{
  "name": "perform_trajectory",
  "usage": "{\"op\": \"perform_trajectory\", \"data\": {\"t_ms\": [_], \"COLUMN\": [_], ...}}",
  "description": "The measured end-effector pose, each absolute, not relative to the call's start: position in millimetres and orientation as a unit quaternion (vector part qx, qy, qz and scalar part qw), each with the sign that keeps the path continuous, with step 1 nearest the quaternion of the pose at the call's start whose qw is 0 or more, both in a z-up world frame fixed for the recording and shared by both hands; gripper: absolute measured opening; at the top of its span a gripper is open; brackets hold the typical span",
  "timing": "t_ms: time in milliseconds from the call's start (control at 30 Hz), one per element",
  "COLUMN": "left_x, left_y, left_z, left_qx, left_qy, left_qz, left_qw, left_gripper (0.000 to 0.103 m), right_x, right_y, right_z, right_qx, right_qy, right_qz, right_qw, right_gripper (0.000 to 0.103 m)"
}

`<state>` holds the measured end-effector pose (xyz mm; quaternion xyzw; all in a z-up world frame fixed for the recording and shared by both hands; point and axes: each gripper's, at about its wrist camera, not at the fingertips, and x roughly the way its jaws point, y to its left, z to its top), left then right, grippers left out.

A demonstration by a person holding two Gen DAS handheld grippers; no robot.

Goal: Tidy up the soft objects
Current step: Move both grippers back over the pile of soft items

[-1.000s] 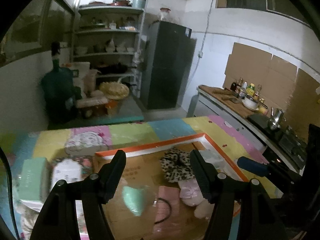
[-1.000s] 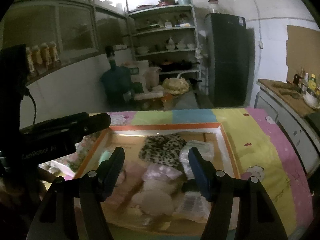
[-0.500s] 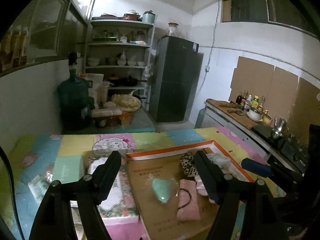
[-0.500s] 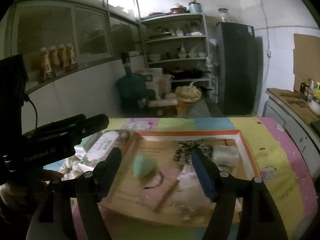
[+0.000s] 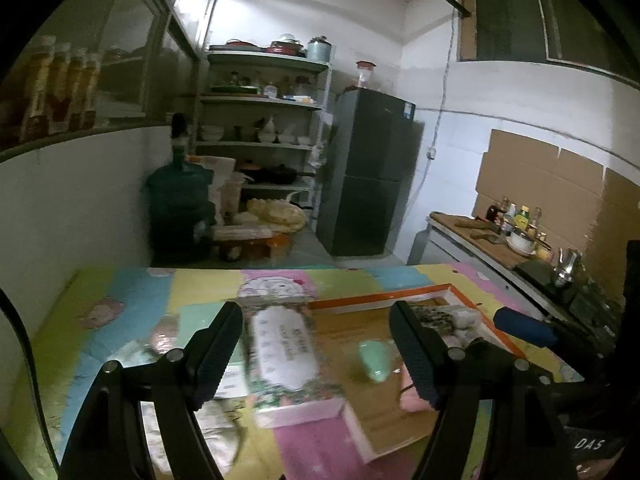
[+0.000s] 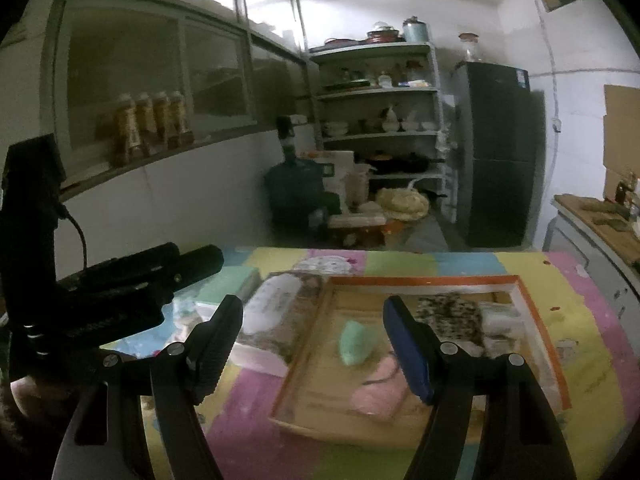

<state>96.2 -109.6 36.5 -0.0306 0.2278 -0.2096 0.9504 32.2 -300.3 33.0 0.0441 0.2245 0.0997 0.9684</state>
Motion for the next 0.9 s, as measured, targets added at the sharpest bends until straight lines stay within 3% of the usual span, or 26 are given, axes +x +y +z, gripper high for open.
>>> {"op": "perform_trajectory", "data": {"t_ms": [900], "left_x": [76], "left_y": [35], "left_z": [11], "left_qx": [-0.057], "left_qy": [0.232], "left_qz": [-0.114], "left_qw": [0.964], "left_gripper": [0.075], "right_x": [49], "right_y": [-170], "right_z": [10], "right_qx": [0.021], "right_qy": [0.253], "right_qz": [0.192], "right_qw": [0.948], "right_gripper": [0.074]}}
